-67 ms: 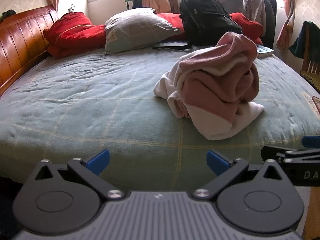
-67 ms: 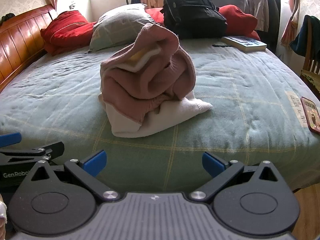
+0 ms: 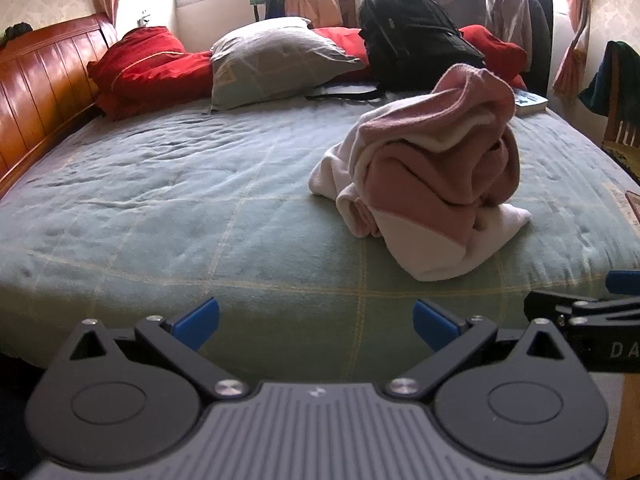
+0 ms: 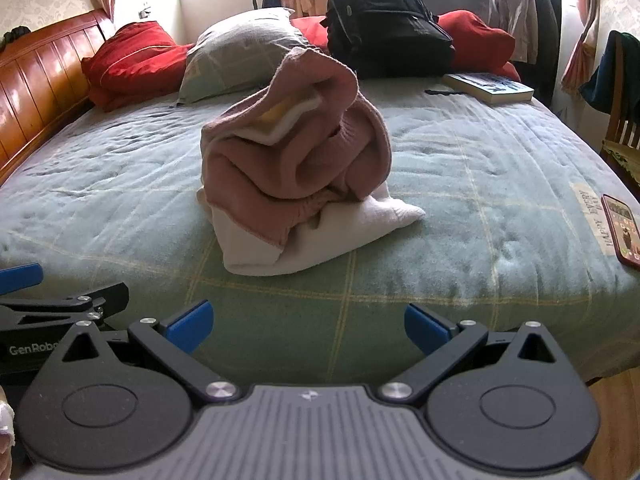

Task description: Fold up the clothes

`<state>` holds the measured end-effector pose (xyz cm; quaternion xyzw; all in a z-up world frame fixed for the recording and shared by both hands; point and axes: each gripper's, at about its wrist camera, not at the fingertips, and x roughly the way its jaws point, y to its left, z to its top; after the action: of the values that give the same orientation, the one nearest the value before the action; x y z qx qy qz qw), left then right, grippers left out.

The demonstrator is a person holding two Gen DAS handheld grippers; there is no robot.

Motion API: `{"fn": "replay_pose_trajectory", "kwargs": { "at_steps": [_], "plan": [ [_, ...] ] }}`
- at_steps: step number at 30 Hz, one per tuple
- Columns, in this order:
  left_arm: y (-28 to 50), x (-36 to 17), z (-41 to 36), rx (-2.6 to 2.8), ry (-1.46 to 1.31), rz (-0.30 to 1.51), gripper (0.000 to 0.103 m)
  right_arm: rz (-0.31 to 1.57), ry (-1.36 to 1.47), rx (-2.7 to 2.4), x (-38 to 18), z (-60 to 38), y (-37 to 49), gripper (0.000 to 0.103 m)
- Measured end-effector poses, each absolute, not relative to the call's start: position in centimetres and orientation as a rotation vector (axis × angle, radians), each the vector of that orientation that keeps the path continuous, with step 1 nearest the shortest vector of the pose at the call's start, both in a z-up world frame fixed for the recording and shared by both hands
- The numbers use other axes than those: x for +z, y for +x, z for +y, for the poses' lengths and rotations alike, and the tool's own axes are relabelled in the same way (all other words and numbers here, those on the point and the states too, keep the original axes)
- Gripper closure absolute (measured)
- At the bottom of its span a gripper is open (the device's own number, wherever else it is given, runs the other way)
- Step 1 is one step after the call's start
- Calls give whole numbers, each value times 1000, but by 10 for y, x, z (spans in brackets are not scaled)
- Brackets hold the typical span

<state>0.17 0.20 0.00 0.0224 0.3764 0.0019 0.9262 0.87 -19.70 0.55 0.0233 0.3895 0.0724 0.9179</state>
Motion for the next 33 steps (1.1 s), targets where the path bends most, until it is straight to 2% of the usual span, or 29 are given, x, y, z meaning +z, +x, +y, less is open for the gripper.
{"fn": "replay_pose_trajectory", "kwargs": {
  "at_steps": [33],
  "plan": [
    [12,-1,-2,4,68,771,1,796,33,151,10,-196,17,0]
  ]
}}
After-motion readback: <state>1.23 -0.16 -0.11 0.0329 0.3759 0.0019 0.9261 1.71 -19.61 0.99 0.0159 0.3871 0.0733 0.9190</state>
